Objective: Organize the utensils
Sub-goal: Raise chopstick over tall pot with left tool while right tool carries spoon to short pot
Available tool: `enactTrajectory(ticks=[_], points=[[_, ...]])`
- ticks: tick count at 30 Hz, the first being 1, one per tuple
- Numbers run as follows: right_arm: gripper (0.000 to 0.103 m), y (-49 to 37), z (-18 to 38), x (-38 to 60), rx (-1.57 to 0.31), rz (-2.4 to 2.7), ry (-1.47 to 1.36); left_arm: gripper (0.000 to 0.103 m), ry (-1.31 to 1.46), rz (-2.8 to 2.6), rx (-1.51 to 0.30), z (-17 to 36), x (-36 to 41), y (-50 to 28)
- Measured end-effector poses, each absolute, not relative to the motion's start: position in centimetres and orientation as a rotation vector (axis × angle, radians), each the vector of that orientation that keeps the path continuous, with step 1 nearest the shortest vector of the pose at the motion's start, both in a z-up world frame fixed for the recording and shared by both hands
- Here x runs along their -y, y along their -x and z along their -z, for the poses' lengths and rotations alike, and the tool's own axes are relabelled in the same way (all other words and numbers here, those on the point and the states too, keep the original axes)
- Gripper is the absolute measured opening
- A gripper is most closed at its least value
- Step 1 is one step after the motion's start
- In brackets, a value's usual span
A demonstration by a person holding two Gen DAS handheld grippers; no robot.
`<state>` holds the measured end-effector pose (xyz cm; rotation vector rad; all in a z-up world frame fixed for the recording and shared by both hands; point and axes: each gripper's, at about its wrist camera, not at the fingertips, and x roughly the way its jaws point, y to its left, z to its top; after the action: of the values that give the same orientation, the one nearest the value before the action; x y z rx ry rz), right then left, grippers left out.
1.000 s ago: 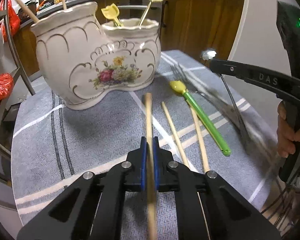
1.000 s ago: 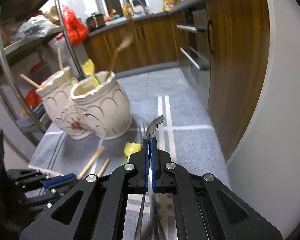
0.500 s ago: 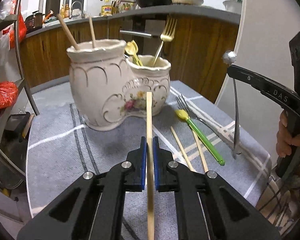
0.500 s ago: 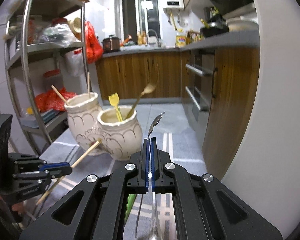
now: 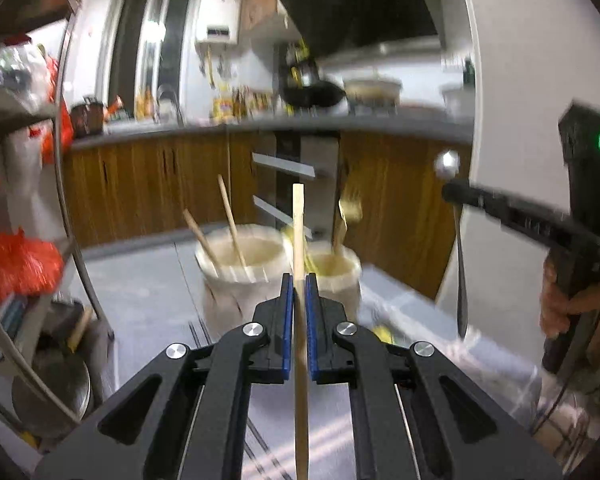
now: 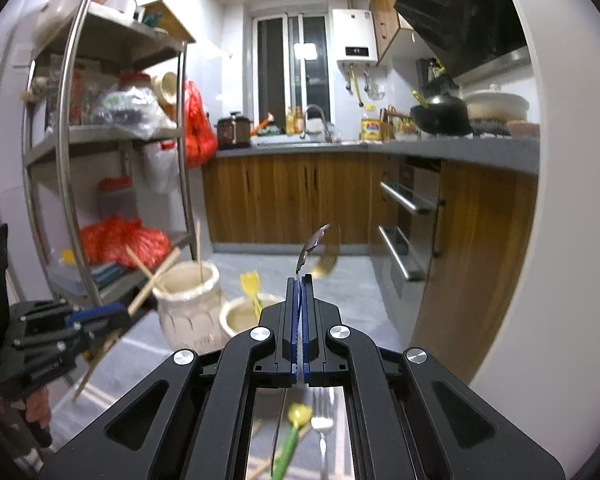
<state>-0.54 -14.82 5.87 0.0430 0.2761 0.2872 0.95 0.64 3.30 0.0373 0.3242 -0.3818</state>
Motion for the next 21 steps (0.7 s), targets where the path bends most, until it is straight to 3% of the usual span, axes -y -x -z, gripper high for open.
enactTrajectory(ticks=[9,21], points=[[0.002,-2.6,-9.3,13.7,-0.201,-0.301,-0.084,0.006,0.139,0.324,-0.141,-7.7,-4.8,-5.8],[0.002,-7.2,-10.2,11.8,-0.172,-0.277,-0.130,0.006,0.332,0.302,-0.125,-5.9,-8.3,-14.0]])
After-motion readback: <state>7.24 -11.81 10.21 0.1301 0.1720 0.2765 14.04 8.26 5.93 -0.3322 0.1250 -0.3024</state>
